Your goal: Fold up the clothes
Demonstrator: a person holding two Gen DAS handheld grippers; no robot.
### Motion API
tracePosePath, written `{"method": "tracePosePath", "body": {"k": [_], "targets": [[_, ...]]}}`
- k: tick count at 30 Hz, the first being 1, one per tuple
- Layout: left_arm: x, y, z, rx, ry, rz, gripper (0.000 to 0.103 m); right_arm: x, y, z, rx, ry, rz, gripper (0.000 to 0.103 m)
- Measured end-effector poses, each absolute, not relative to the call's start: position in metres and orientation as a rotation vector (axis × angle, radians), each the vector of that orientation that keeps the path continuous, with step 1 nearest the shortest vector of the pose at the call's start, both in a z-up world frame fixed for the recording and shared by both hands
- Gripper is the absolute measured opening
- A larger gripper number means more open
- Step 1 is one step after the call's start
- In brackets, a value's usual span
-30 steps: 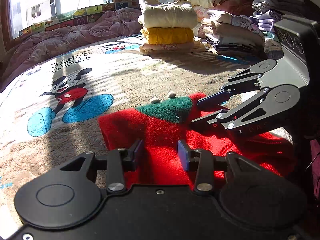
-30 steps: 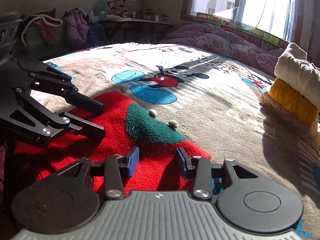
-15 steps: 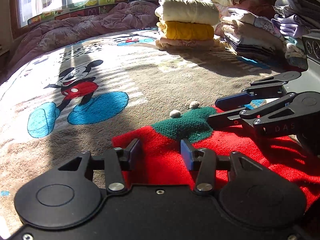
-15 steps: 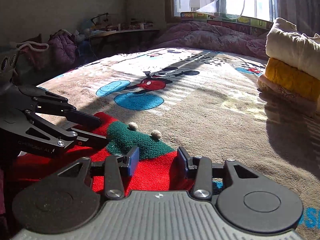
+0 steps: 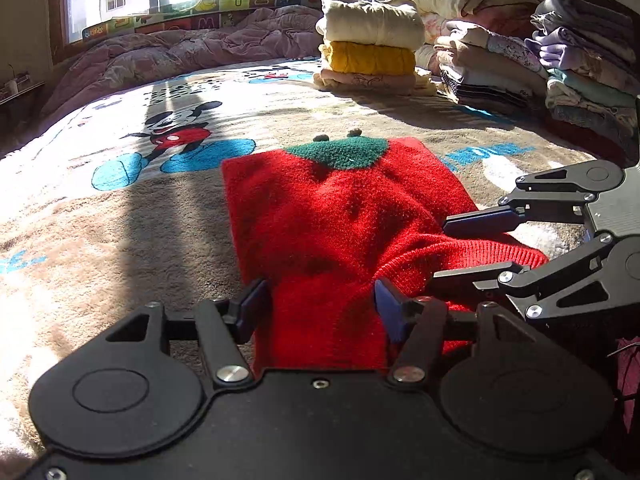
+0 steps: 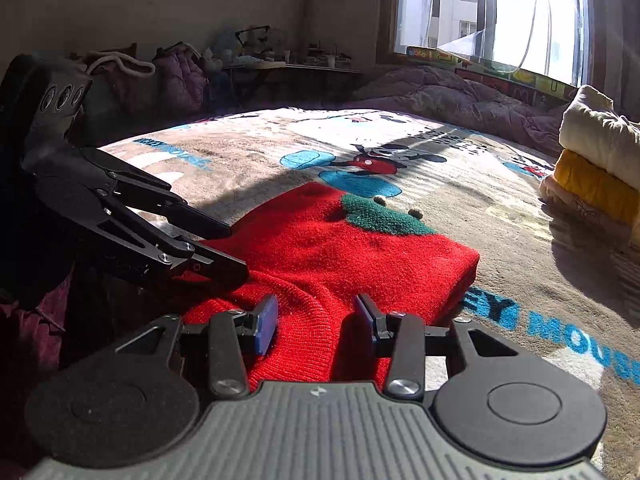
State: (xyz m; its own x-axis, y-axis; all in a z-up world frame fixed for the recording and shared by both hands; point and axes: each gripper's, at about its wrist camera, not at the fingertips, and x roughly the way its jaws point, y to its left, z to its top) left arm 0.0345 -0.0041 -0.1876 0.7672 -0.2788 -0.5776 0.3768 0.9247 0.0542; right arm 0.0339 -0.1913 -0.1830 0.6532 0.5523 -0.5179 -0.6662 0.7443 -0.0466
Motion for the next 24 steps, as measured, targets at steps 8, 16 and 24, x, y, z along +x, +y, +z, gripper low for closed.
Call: {"method": "tracePosePath", "body": {"k": [8,16,24], "targets": [[0.023,-0.009,-0.199,0.185,0.631,-0.346,0.066,0.024,-0.206,-0.186,-0.155,0.534,0.651,0.053],[0.022,0.039,-0.167,-0.203,0.618,-0.265,0.067,0.018,-0.252,-0.17,0.221,0.518,0.557,0.054],[0.029,0.086,-0.173,-0.676,0.657,-0.364,0.068,0.055,-0.294,-0.204,0.715,0.642,0.471,0.061]]}}
